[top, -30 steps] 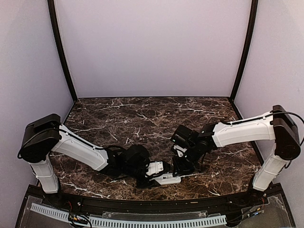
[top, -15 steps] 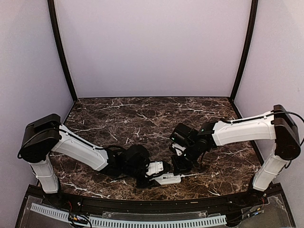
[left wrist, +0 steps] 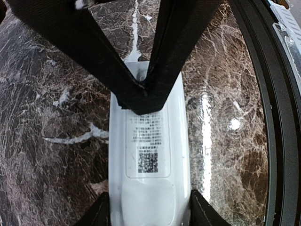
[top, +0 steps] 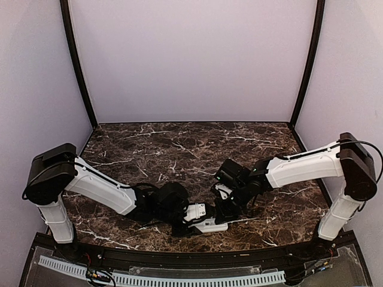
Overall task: Load the batteries into the remote control
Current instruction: Press the battery cover on the remote control, then pick up the remote control from the center of the board.
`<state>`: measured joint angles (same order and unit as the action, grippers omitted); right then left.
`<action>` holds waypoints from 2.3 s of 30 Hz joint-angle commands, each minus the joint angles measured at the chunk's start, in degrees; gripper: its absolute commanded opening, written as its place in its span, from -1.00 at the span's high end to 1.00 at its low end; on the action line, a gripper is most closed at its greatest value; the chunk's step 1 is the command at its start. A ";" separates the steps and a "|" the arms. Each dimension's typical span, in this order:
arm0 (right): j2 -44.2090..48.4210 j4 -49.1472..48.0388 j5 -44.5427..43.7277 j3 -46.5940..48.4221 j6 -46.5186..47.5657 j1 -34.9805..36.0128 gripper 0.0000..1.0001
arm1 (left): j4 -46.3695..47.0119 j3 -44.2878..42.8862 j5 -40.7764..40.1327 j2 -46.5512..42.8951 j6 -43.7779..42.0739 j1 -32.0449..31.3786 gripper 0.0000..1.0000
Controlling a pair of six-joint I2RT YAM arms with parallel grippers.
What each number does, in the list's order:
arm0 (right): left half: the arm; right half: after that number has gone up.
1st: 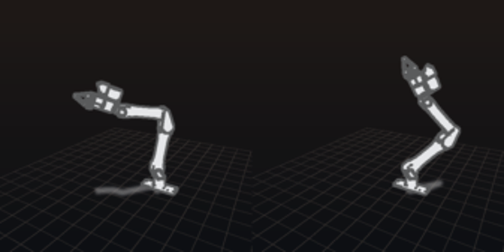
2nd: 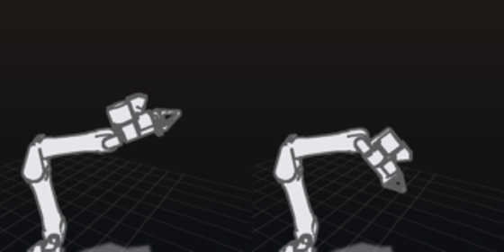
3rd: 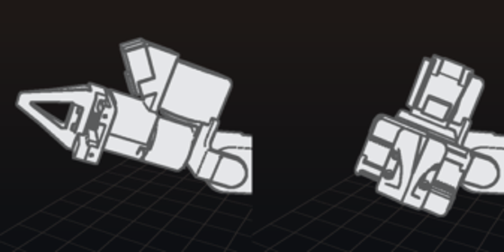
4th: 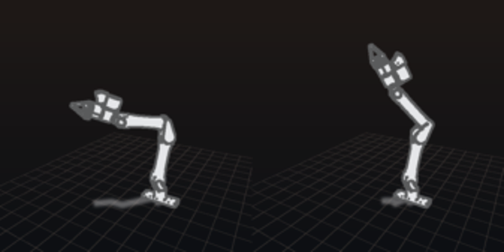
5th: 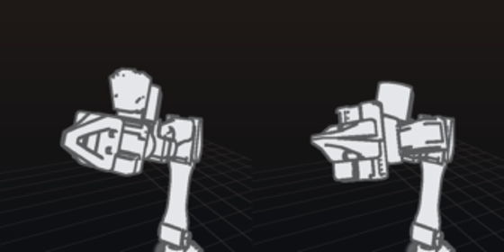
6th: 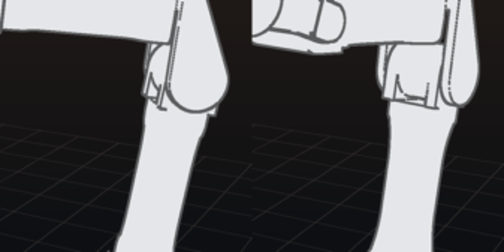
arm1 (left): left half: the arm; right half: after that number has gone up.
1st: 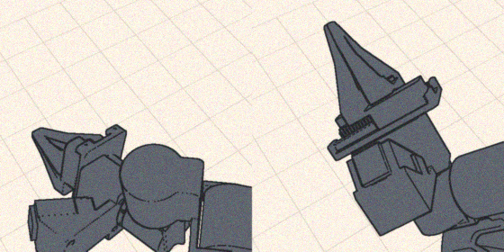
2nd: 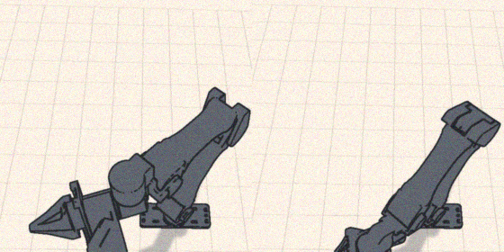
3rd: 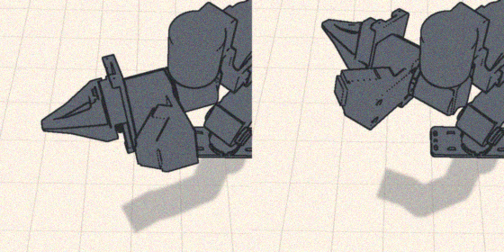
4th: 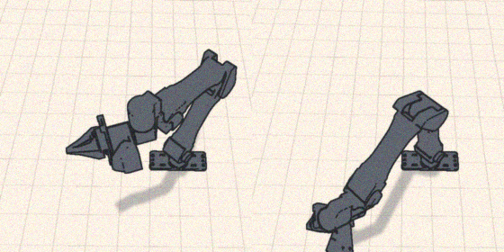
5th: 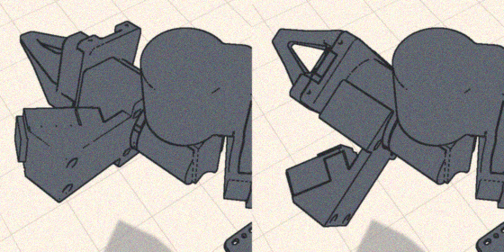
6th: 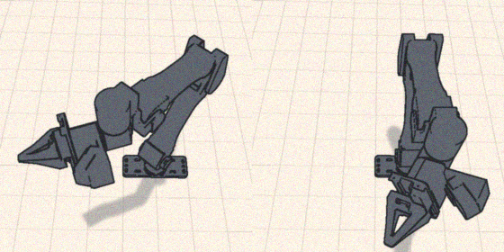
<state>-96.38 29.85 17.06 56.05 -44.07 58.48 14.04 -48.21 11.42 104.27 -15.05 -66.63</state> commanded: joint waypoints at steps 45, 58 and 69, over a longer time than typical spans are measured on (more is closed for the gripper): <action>-14.49 11.73 -14.77 22.99 57.52 11.47 -0.93 | -17.61 6.76 -20.72 -41.07 29.93 21.27 -0.81; -20.22 16.11 -14.19 26.06 55.59 11.95 -0.52 | -16.68 8.23 -23.58 -43.73 29.33 21.28 -0.79; -21.12 17.35 -13.99 28.37 54.85 12.05 0.17 | -17.59 8.63 -24.87 -46.84 28.63 21.28 -0.74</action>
<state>-117.12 46.46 2.42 83.68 11.18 70.00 -2.72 -40.64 -12.45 59.90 14.15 -45.58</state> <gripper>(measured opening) 0.469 0.882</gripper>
